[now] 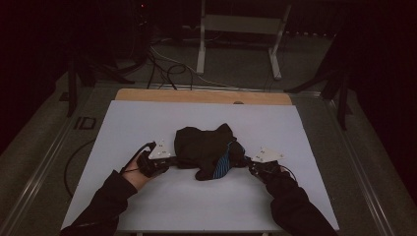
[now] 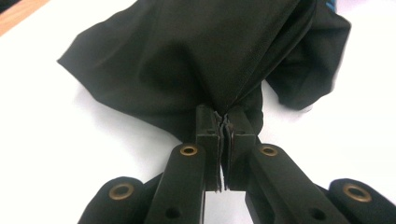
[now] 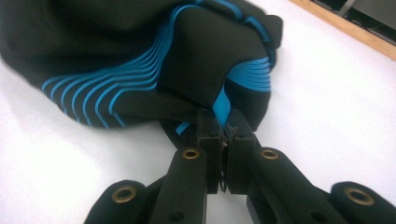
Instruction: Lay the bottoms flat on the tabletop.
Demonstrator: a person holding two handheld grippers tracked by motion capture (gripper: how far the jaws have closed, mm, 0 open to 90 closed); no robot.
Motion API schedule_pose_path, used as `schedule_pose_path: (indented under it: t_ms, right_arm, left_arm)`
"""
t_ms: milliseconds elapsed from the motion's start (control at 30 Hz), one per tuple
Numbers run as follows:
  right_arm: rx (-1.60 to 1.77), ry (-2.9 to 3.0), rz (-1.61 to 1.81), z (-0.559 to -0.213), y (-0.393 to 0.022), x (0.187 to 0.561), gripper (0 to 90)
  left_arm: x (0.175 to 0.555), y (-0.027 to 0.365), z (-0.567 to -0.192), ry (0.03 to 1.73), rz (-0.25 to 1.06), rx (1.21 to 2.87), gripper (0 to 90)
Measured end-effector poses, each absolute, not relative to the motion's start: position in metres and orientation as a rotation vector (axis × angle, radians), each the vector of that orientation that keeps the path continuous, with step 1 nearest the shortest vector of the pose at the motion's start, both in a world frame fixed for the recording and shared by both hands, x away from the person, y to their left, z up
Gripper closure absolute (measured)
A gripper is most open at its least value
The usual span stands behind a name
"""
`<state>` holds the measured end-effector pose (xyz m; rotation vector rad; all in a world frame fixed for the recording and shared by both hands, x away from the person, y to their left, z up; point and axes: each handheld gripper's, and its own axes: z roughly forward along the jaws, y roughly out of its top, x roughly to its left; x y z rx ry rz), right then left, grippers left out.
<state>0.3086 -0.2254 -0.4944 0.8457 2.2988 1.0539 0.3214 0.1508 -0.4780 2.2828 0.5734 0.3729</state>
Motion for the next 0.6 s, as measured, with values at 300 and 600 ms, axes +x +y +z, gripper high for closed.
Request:
schedule_pose_path:
  t_ms: [300, 600]
  right_arm:
    - [0.84, 2.268, 1.066, -0.484, -0.247, 0.301, 88.1]
    - [0.884, 2.222, 1.077, -0.473, -0.273, 0.295, 88.2]
  left_arm:
    - [0.314, 0.165, -0.469, 0.579, 0.403, 2.289, 87.7]
    - [0.3, 0.172, -0.461, 0.549, 0.399, 2.309, 87.7]
